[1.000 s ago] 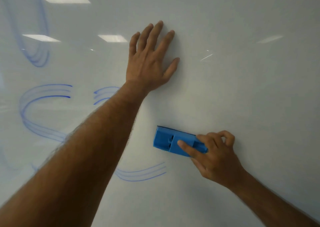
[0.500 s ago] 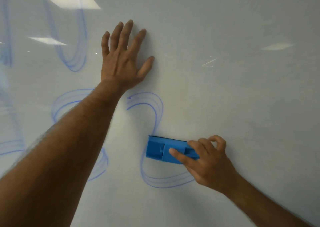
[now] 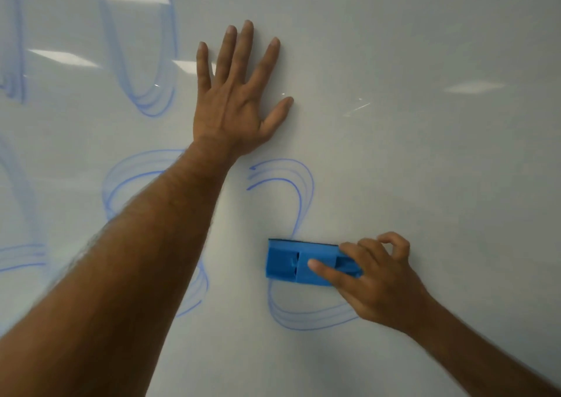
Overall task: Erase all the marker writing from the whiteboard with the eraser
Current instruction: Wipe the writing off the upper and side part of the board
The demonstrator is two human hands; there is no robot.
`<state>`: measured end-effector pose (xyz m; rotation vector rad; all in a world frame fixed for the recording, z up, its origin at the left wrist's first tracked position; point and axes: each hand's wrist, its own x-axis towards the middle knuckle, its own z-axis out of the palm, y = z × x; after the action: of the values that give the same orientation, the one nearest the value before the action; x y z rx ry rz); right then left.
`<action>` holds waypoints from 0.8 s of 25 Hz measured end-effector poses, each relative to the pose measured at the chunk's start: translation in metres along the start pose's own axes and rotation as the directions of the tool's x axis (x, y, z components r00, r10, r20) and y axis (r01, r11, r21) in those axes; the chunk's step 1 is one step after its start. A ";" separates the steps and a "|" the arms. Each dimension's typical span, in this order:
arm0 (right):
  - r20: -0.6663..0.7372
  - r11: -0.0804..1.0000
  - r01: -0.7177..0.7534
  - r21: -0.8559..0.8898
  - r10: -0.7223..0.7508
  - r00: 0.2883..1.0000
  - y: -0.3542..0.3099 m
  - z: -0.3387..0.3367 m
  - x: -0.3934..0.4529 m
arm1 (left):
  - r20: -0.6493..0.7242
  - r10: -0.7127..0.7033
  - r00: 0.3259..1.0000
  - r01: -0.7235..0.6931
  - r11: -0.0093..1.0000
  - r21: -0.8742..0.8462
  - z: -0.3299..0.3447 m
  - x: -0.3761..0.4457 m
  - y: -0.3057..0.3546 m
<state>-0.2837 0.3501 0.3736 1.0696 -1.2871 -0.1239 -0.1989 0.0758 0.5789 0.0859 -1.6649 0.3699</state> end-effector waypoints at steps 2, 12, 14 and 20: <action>-0.031 0.992 -0.118 -0.035 0.117 0.993 0.010 -0.003 0.007 | 0.003 0.003 1.000 -0.003 1.000 0.007 0.001 0.000 0.000; 0.023 0.996 -0.078 -0.050 0.079 0.997 -0.012 -0.002 0.022 | 0.011 0.013 1.000 -0.013 1.000 -0.005 0.000 0.001 -0.001; -0.006 0.982 -0.167 -0.088 0.167 0.986 0.003 -0.005 0.030 | 0.018 0.014 1.000 -0.014 1.000 -0.003 0.000 0.001 0.000; -0.140 0.824 -0.565 -0.046 0.554 0.820 0.011 0.001 0.062 | 0.013 0.002 1.000 -0.002 0.999 -0.045 0.000 0.001 -0.002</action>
<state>-0.2681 0.3176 0.4247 0.5754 -1.4226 0.3284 -0.1980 0.0738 0.5807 0.0531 -1.6852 0.3337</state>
